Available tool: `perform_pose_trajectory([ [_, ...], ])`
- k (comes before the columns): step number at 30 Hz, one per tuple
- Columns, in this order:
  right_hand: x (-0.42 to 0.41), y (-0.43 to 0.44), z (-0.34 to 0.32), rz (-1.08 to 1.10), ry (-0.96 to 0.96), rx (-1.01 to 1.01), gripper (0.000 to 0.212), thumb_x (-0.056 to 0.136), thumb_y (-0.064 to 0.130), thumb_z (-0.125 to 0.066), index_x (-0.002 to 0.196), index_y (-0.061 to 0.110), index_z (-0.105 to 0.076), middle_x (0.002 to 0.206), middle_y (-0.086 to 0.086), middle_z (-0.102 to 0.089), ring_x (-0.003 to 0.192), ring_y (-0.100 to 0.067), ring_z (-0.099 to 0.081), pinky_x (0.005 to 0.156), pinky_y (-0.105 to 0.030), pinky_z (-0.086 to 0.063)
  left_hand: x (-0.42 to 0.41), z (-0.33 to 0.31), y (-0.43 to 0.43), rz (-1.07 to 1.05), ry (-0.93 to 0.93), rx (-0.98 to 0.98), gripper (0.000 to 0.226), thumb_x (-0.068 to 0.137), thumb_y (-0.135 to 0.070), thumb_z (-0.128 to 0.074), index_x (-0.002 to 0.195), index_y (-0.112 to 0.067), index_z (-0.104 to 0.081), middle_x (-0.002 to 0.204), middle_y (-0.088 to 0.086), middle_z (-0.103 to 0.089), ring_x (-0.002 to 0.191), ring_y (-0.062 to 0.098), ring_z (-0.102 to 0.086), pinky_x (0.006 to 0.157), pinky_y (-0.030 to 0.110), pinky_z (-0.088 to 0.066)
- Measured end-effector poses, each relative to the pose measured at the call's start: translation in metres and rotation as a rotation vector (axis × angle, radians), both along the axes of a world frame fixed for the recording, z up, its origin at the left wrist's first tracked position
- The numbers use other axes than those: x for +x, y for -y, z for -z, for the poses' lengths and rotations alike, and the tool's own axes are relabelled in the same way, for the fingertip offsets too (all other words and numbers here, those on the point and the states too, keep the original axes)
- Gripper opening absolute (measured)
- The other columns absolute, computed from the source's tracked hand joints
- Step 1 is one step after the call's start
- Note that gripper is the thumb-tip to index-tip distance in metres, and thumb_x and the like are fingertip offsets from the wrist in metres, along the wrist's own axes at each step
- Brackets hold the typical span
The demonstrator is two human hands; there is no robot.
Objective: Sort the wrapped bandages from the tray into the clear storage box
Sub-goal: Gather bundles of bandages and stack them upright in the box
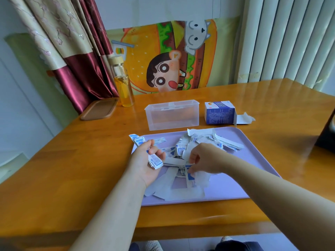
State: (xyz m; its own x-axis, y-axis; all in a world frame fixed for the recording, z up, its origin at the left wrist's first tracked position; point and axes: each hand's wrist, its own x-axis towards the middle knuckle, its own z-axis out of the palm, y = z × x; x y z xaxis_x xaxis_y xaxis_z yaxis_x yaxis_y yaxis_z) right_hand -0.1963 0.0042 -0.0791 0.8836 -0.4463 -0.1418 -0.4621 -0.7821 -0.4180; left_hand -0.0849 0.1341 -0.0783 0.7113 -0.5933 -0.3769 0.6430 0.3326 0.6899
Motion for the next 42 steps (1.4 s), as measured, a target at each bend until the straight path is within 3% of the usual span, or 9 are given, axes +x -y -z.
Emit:
perform_pose_trajectory([
  [7, -0.007, 0.011, -0.040, -0.026, 0.350, 0.192, 0.012, 0.081, 0.024, -0.072, 0.082, 0.013, -0.069, 0.070, 0.003, -0.063, 0.058, -0.004, -0.048, 0.051, -0.011, -0.034, -0.003, -0.001, 0.001, 0.303, 0.224, 0.143, 0.026, 0.093, -0.038, -0.051, 0.101, -0.014, -0.057, 0.065, -0.004, -0.044, 0.039, 0.003, -0.031, 0.035, 0.013, -0.022],
  [11, -0.005, 0.007, -0.050, -0.131, 0.400, 0.344, 0.010, 0.084, 0.020, -0.069, 0.083, 0.010, -0.070, 0.078, -0.006, -0.072, 0.065, -0.004, -0.056, 0.066, -0.021, -0.044, -0.023, -0.009, 0.002, 0.590, 0.460, 0.195, 0.049, 0.075, -0.054, -0.054, 0.102, -0.015, -0.065, 0.070, -0.003, -0.063, 0.049, 0.006, -0.054, 0.039, 0.014, -0.035],
  [14, 0.001, 0.005, -0.044, -0.069, 0.547, 0.307, 0.014, 0.081, 0.025, -0.071, 0.090, 0.014, -0.069, 0.086, -0.004, -0.070, 0.063, 0.002, -0.056, 0.065, -0.015, -0.044, -0.030, -0.008, 0.004, 0.588, 0.513, 0.210, 0.033, 0.086, -0.039, -0.054, 0.100, -0.012, -0.065, 0.069, -0.003, -0.057, 0.051, 0.003, -0.054, 0.040, 0.015, -0.034],
  [19, -0.005, -0.002, -0.042, -0.246, 0.516, 0.181, 0.099, 0.067, 0.031, -0.082, 0.146, 0.028, -0.023, 0.145, 0.008, -0.031, 0.123, -0.004, -0.040, 0.091, -0.009, -0.038, -0.028, -0.005, 0.005, 0.509, 0.324, 0.137, 0.018, 0.094, -0.012, -0.051, 0.080, -0.012, -0.062, 0.060, 0.001, -0.041, 0.048, 0.009, -0.042, 0.042, 0.018, -0.033],
  [24, -0.008, -0.020, -0.026, -0.424, 0.270, -0.109, 0.146, 0.049, 0.040, -0.090, 0.141, 0.044, 0.023, 0.154, 0.011, 0.010, 0.141, -0.019, -0.018, 0.104, -0.028, -0.036, -0.037, -0.011, 0.008, 0.609, 0.215, 0.133, 0.022, 0.095, -0.016, -0.044, 0.081, -0.011, -0.061, 0.070, 0.007, -0.049, 0.067, 0.019, -0.053, 0.055, 0.028, -0.046],
  [28, -0.009, -0.018, -0.018, -0.416, 0.331, -0.148, 0.138, 0.055, 0.037, -0.087, 0.143, 0.042, 0.019, 0.136, 0.009, -0.020, 0.113, -0.011, -0.037, 0.087, -0.018, -0.038, -0.039, -0.011, 0.008, 0.648, 0.260, 0.113, 0.023, 0.095, -0.015, -0.043, 0.099, -0.009, -0.065, 0.094, 0.015, -0.059, 0.087, 0.025, -0.058, 0.068, 0.032, -0.048],
  [32, -0.010, -0.013, -0.017, -0.379, 0.413, -0.150, 0.126, 0.065, 0.031, -0.083, 0.144, 0.043, 0.014, 0.113, 0.009, -0.026, 0.082, -0.014, -0.042, 0.070, -0.027, -0.048, -0.036, -0.010, 0.006, 0.648, 0.305, 0.130, 0.017, 0.094, -0.013, -0.047, 0.098, -0.010, -0.063, 0.083, 0.008, -0.060, 0.078, 0.018, -0.059, 0.065, 0.030, -0.051],
  [39, -0.019, 0.000, -0.035, -0.378, 0.484, -0.031, 0.096, 0.067, 0.034, -0.082, 0.144, 0.031, -0.025, 0.125, 0.012, -0.037, 0.107, 0.000, -0.042, 0.088, -0.005, -0.036, -0.035, -0.010, 0.004, 0.445, 0.269, 0.157, 0.015, 0.096, -0.021, -0.050, 0.089, -0.013, -0.062, 0.058, -0.004, -0.042, 0.046, 0.006, -0.035, 0.042, 0.016, -0.034],
  [42, -0.029, 0.017, -0.044, -0.304, 0.250, -0.180, 0.057, 0.077, 0.022, -0.073, 0.128, 0.031, -0.049, 0.120, 0.012, -0.051, 0.101, -0.003, -0.048, 0.079, -0.007, -0.036, -0.024, -0.010, 0.003, 0.300, 0.172, 0.104, 0.017, 0.097, -0.029, -0.047, 0.094, -0.016, -0.057, 0.056, -0.005, -0.037, 0.036, 0.004, -0.026, 0.040, 0.015, -0.026],
])
